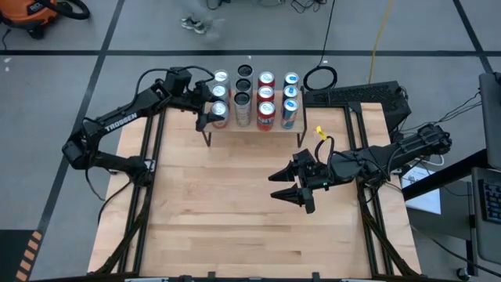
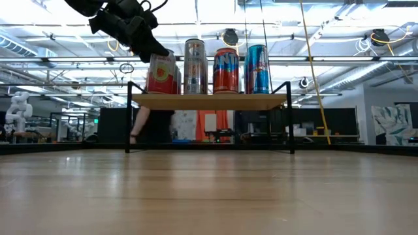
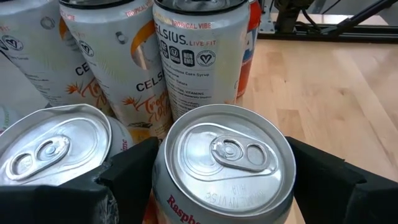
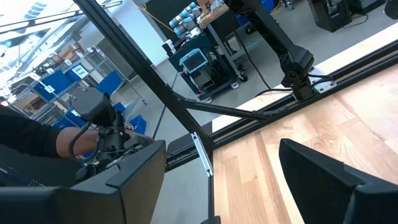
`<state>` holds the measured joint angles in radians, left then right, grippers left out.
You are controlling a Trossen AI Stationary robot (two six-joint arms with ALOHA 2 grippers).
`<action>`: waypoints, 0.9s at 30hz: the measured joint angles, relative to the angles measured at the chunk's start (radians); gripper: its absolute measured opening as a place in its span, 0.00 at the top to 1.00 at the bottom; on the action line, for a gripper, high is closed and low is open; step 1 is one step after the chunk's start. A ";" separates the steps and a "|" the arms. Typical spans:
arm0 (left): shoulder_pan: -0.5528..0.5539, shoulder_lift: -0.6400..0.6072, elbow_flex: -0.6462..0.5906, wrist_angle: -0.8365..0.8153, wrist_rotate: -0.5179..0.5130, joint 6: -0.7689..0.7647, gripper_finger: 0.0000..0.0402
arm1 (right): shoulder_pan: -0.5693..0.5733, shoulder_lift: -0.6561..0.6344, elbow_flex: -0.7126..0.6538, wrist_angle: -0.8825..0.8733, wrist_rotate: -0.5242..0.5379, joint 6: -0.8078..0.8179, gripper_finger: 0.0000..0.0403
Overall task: Place canned beverage on shelf
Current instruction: Put the pink and white soda can aligned with the other pink and white soda can on the shelf
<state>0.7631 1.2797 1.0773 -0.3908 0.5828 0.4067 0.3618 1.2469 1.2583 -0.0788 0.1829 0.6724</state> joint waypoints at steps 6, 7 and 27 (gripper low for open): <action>0.000 0.000 0.000 -0.005 -0.001 -0.001 0.22 | 0.000 0.000 0.000 0.000 0.000 -0.002 0.28; 0.000 0.000 0.000 -0.006 -0.001 -0.001 0.22 | 0.000 0.000 0.000 0.000 0.000 -0.004 0.28; -0.006 -0.013 0.009 -0.022 -0.016 -0.008 0.09 | 0.000 0.000 0.000 0.000 0.000 -0.004 0.28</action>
<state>0.7571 1.2664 1.0861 -0.4126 0.5667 0.3985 0.3618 1.2469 1.2583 -0.0788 0.1825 0.6682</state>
